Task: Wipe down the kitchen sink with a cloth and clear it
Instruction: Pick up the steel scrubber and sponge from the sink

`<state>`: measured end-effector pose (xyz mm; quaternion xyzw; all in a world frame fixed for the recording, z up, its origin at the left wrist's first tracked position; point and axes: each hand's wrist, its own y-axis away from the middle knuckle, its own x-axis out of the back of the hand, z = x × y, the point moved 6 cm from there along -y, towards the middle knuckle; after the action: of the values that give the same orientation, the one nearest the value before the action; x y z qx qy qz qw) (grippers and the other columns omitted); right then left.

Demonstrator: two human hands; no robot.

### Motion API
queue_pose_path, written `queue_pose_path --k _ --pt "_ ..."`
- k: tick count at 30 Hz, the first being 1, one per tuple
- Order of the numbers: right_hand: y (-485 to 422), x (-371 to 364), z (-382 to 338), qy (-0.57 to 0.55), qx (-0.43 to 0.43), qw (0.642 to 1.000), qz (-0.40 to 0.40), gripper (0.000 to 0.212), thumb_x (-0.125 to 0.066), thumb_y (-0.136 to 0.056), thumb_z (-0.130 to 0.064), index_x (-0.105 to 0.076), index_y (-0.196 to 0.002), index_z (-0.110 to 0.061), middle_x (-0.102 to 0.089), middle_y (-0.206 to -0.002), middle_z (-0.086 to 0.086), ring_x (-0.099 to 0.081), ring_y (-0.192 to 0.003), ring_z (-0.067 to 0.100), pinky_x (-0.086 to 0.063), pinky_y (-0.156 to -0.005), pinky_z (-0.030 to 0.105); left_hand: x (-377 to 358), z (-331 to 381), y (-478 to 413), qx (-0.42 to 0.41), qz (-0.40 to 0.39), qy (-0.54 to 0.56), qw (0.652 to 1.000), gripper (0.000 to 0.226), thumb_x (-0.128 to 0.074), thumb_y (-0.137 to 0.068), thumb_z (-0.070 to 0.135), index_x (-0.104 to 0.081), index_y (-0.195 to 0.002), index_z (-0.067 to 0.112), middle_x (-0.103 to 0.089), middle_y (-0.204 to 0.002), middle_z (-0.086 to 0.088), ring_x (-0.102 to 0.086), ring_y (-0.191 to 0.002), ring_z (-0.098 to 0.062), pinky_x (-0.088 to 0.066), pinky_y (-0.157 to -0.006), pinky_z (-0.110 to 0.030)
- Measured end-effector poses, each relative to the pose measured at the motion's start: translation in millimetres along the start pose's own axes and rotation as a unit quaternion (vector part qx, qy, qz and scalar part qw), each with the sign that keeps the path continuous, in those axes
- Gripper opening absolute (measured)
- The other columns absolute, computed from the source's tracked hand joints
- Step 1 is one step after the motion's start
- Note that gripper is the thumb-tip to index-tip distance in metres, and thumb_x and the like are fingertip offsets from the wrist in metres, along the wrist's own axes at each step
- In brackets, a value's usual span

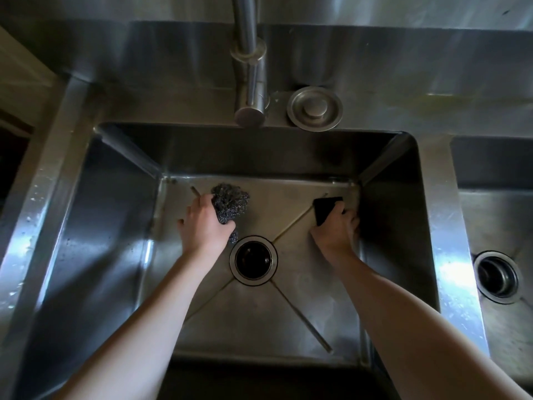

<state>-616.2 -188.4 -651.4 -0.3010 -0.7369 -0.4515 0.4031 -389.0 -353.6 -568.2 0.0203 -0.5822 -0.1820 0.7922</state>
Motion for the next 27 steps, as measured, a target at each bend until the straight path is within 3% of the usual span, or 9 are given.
queue_pose_path --k 9,13,20,27 --pt "-0.1 -6.3 -4.7 0.077 0.042 0.996 -0.011 0.074 -0.064 -0.071 -0.022 -0.030 -0.136 -0.014 -0.040 -0.131 0.023 -0.038 -0.119 0.044 -0.033 -0.100 0.051 11.3 -16.6 9.8 0.017 0.017 0.009 1.000 0.060 -0.072 -0.066 0.027 -0.050 -0.120 0.015 -0.058 -0.116 -0.009 -0.053 -0.109 -0.031 -0.040 -0.090 -0.044" --pt "1.2 -10.8 -7.2 0.059 0.065 0.996 0.003 0.078 -0.066 -0.075 -0.028 -0.026 -0.140 -0.013 -0.039 -0.132 0.025 -0.040 -0.120 0.044 -0.037 -0.098 0.049 14.6 -25.4 8.9 0.022 0.021 0.008 0.999 0.060 -0.072 -0.065 0.027 -0.050 -0.120 0.016 -0.058 -0.115 -0.009 -0.053 -0.108 -0.031 -0.037 -0.089 -0.045" --pt "-1.8 -9.9 -17.8 0.053 0.055 0.997 0.008 0.073 -0.064 -0.070 -0.010 -0.031 -0.135 -0.003 -0.040 -0.129 0.023 -0.040 -0.118 0.041 -0.039 -0.097 0.046 22.9 -35.1 7.9 0.033 0.029 0.004 0.999 0.058 -0.071 -0.065 0.026 -0.051 -0.118 0.017 -0.060 -0.113 -0.010 -0.053 -0.108 -0.032 -0.038 -0.089 -0.045" --pt "9.9 -4.9 -25.3 0.063 0.096 0.993 0.006 0.073 -0.067 -0.065 -0.011 -0.037 -0.130 -0.006 -0.041 -0.125 0.017 -0.038 -0.118 0.037 -0.036 -0.099 0.047 38.8 -43.7 13.7 0.035 0.027 0.012 0.999 0.058 -0.071 -0.067 0.027 -0.051 -0.120 0.015 -0.058 -0.115 -0.009 -0.053 -0.108 -0.031 -0.038 -0.092 -0.045"
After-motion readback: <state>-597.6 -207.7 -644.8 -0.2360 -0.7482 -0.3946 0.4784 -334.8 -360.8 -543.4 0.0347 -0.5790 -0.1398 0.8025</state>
